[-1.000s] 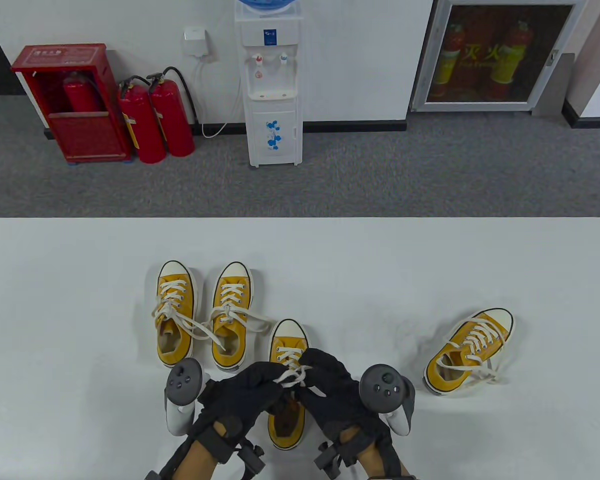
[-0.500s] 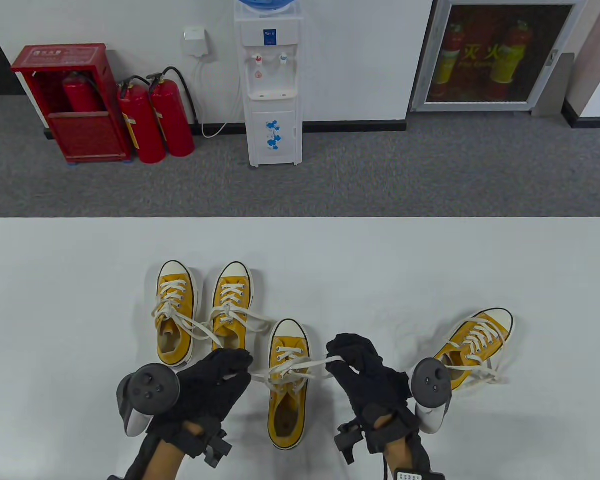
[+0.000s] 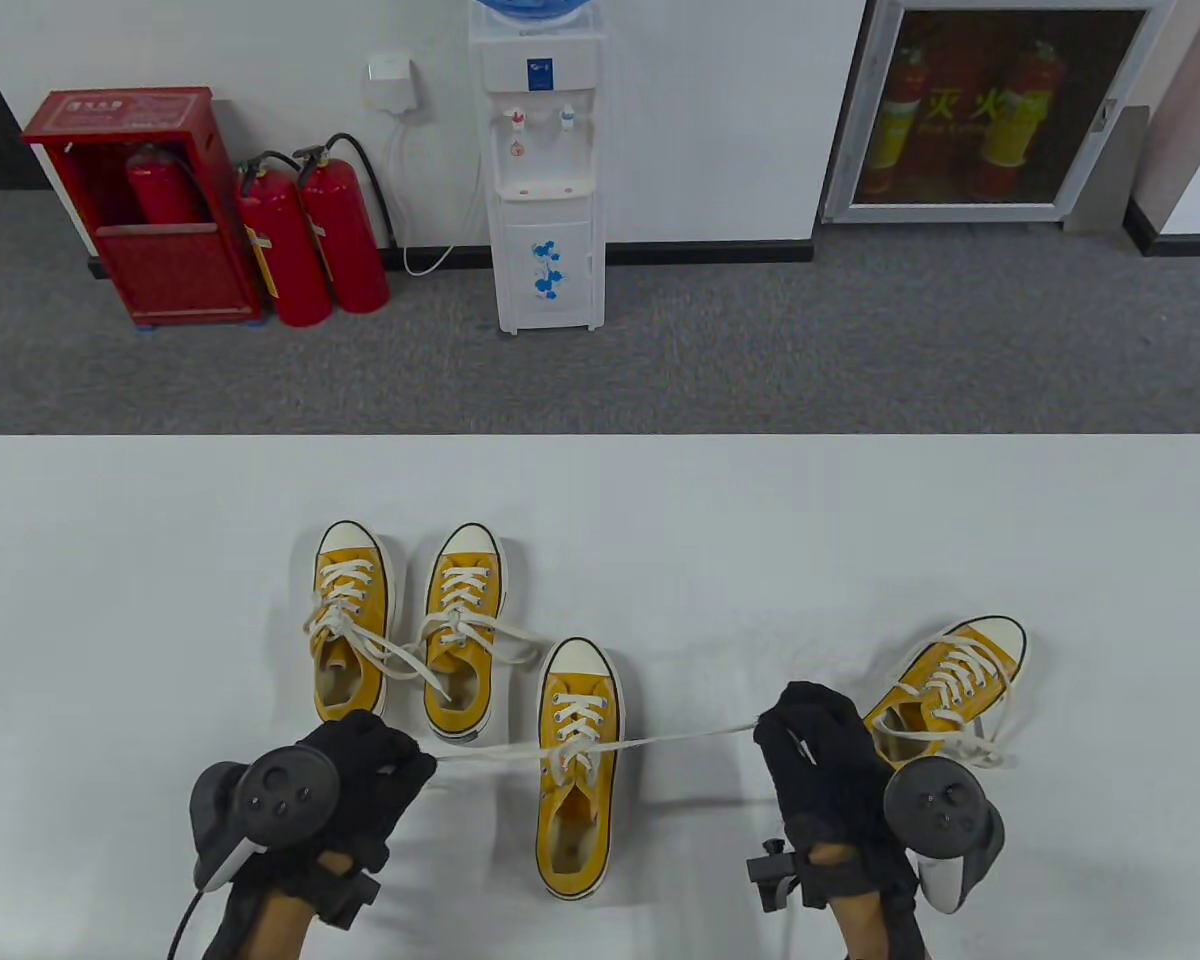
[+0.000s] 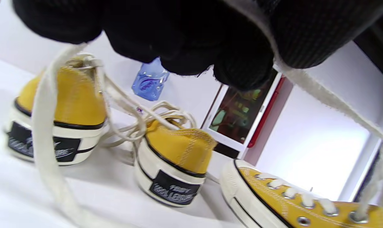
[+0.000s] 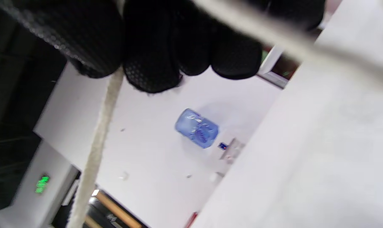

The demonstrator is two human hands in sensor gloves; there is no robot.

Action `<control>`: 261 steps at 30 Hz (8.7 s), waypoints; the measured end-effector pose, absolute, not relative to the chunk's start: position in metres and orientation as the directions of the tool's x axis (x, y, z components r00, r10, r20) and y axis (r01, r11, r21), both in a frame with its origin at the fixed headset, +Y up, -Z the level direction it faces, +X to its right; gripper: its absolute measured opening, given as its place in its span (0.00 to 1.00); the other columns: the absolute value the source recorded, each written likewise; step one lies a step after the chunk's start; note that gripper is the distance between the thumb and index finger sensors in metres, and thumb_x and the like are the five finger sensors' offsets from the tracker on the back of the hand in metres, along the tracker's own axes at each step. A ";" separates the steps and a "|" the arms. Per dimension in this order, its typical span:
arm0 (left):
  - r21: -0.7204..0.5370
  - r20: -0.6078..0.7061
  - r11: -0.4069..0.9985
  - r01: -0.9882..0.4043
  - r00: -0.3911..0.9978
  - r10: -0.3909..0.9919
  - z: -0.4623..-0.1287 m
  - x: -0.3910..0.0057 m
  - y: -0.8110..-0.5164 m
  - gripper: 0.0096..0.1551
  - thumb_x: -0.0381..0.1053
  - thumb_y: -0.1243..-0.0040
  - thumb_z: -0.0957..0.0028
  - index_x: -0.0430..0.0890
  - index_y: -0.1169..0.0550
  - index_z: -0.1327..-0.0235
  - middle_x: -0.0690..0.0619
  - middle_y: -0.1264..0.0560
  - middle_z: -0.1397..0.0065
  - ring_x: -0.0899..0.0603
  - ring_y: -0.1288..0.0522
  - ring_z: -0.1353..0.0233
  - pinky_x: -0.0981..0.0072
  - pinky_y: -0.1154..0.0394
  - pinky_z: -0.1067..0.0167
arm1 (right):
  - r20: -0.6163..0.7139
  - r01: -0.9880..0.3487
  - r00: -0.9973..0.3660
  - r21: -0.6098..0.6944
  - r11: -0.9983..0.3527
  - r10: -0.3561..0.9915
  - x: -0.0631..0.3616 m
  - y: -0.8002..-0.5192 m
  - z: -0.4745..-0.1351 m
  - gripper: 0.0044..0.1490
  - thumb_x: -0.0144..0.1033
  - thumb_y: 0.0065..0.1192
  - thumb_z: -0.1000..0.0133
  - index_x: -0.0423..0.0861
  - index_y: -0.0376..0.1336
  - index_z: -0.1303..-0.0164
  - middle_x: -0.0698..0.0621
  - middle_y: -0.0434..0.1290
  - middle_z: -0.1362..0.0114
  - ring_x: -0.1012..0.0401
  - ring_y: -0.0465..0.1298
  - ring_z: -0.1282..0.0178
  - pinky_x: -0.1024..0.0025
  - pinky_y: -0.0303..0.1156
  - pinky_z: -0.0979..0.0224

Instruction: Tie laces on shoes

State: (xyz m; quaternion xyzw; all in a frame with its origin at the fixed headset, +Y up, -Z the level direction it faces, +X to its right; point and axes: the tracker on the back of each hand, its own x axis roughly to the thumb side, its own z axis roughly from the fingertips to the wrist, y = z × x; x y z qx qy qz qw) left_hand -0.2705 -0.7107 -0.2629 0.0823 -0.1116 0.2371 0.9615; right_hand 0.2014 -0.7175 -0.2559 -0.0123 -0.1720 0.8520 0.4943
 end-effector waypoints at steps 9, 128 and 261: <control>0.025 0.040 0.856 -0.517 0.856 0.516 -0.269 -0.304 -0.728 0.21 0.71 0.40 0.50 0.55 0.12 0.72 0.49 0.16 0.46 0.42 0.18 0.60 0.45 0.20 0.53 | -0.091 -0.681 -0.627 -0.417 -0.602 0.773 0.221 -0.727 -0.259 0.25 0.52 0.68 0.49 0.45 0.76 0.54 0.47 0.63 0.25 0.44 0.63 0.25 0.31 0.44 0.23; -0.140 -0.089 0.862 -0.487 0.873 0.479 -0.275 -0.312 -0.748 0.23 0.69 0.42 0.49 0.54 0.12 0.65 0.48 0.16 0.44 0.41 0.16 0.58 0.43 0.20 0.51 | 0.127 -0.710 -0.689 0.076 -0.700 0.713 0.117 -0.751 -0.276 0.28 0.51 0.67 0.50 0.44 0.70 0.48 0.48 0.64 0.27 0.45 0.66 0.22 0.29 0.47 0.23; -0.114 0.066 0.840 -0.531 0.840 0.539 -0.271 -0.200 -0.770 0.32 0.73 0.43 0.51 0.56 0.14 0.45 0.49 0.15 0.39 0.40 0.14 0.52 0.48 0.20 0.55 | 0.225 -0.892 -0.283 0.295 -0.342 0.933 0.057 -0.749 -0.287 0.30 0.26 0.66 0.51 0.45 0.69 0.35 0.48 0.64 0.26 0.57 0.78 0.46 0.45 0.67 0.30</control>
